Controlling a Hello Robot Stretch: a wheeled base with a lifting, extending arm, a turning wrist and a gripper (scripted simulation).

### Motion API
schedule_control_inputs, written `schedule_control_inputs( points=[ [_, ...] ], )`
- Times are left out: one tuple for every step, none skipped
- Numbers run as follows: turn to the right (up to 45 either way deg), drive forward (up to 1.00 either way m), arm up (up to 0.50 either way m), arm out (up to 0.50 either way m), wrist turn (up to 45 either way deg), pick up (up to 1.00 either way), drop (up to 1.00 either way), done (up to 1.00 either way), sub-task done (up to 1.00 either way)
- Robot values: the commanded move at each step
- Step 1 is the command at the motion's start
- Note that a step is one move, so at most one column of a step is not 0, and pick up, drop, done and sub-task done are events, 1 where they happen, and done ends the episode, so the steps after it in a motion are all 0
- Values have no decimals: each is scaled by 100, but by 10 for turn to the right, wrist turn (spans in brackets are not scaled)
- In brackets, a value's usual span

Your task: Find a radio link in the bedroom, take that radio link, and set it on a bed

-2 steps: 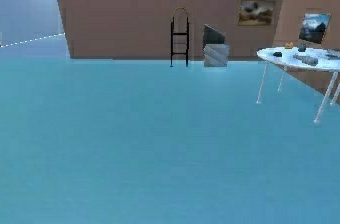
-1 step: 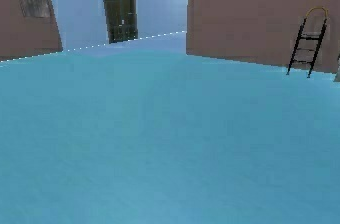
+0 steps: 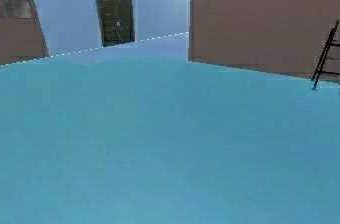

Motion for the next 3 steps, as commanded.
schedule_control_inputs(
  points=[
    [0, 100, 0, 0, 0, 0, 0, 0, 0],
    [0, 100, 0, 0, 0, 0, 0, 0, 0],
    [0, 100, 0, 0, 0, 0, 0, 0, 0]
  ],
)
